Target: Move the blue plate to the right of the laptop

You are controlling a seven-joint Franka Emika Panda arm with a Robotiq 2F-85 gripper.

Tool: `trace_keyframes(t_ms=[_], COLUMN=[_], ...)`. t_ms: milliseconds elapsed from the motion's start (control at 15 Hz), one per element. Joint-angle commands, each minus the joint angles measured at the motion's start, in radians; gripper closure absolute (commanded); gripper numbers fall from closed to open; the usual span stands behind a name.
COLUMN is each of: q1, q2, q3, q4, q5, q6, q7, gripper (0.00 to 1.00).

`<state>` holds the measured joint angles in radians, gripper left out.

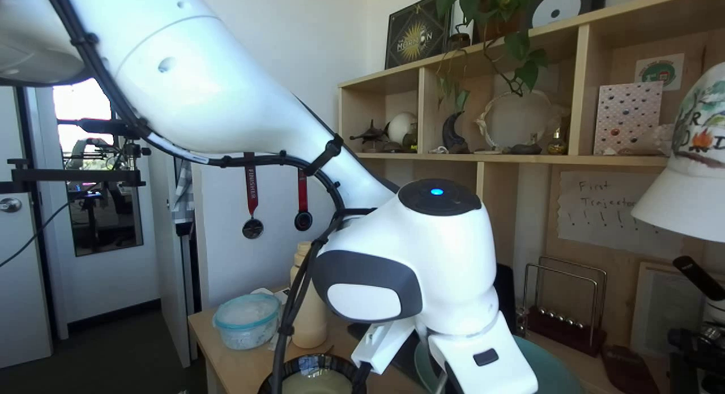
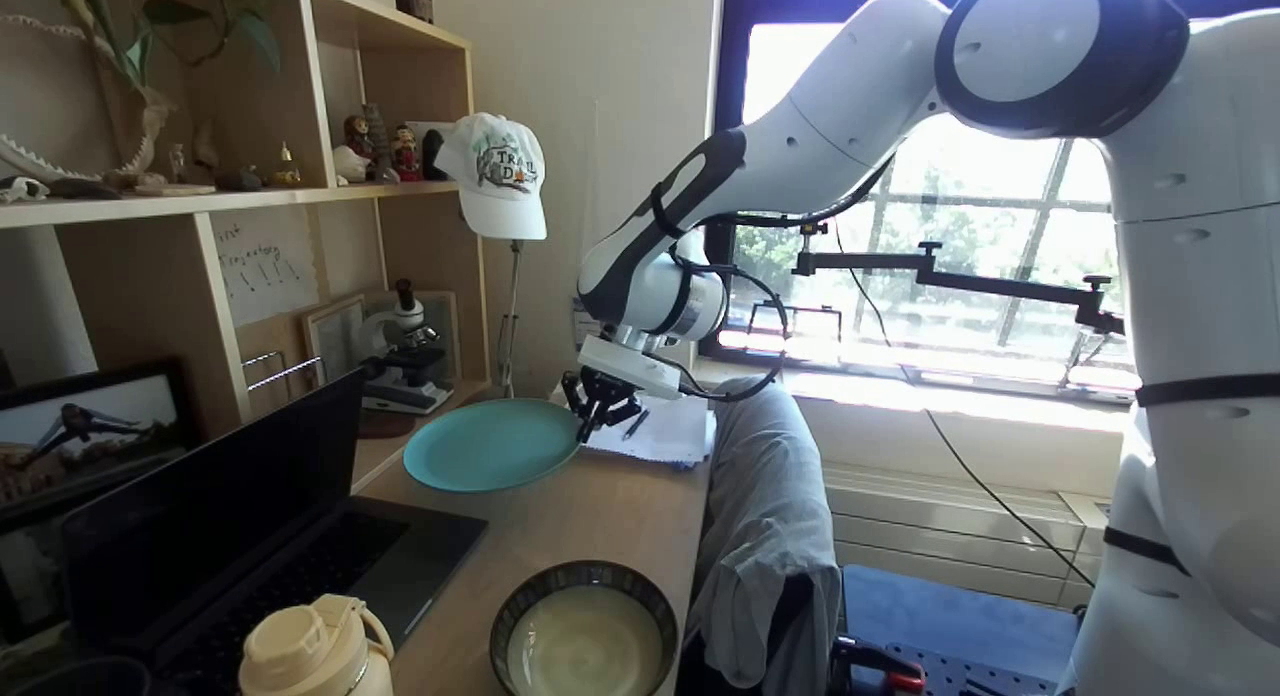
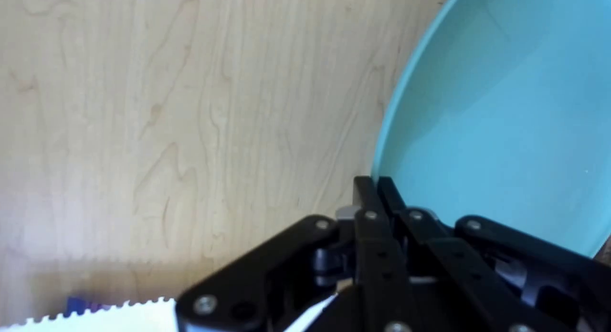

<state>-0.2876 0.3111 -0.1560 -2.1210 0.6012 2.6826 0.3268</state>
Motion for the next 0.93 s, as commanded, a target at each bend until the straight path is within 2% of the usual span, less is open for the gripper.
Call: trace_keyframes(t_ms=[0,267,867], q1=[-0.003,0.001,-0.002], q2=[-0.014,0.001,0.128], q3=[-0.005,-0.025,-0.066], q4=[0.049,0.124,0.395], q5=[0.052,0.033,-0.112], q6=[-0.041,-0.076,-0.309], q7=[0.036,0.071,0.178], gripper=[0.99,0.99,0.99])
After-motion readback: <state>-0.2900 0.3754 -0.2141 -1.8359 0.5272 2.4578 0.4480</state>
